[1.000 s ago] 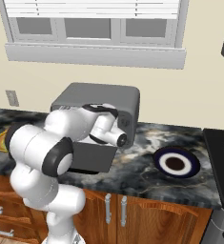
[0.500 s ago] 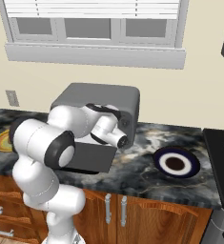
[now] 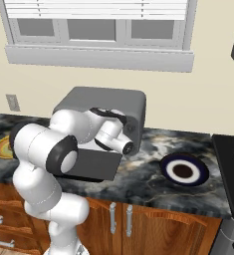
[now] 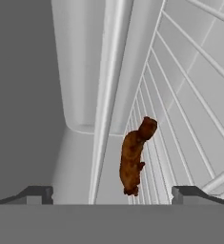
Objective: Open the toaster oven door. Place the bread on the top rack in the toaster oven and place the chicken drumstick on the bottom rack.
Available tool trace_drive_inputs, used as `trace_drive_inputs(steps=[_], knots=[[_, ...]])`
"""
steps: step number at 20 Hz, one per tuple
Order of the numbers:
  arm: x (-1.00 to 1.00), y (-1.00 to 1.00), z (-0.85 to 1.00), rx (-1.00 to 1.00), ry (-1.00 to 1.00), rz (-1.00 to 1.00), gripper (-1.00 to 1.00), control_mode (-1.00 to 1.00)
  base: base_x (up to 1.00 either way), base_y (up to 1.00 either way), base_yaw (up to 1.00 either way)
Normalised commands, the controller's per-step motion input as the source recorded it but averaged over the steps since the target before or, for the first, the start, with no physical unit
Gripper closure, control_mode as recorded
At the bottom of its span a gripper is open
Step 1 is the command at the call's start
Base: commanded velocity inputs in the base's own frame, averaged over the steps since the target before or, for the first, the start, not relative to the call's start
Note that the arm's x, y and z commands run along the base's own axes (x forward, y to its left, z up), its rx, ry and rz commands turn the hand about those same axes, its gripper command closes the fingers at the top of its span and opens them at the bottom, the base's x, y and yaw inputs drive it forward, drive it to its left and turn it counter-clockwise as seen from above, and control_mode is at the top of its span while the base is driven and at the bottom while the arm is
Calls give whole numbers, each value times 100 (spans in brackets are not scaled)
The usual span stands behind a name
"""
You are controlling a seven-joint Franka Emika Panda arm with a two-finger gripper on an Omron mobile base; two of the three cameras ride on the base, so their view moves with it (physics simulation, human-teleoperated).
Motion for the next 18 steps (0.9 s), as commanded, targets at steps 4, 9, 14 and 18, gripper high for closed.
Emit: trace_drive_inputs(steps=[4, 9, 14, 18], knots=[[9, 2, -32, 0, 12, 0, -100, -100, 0, 0, 0], [2, 5, -37, 0, 8, 0, -100, -100, 0, 0, 0], [-1, 7, -41, 0, 1, 0, -100, -100, 0, 0, 0], [-9, 7, -42, 0, 0, 0, -100, -100, 0, 0, 0]])
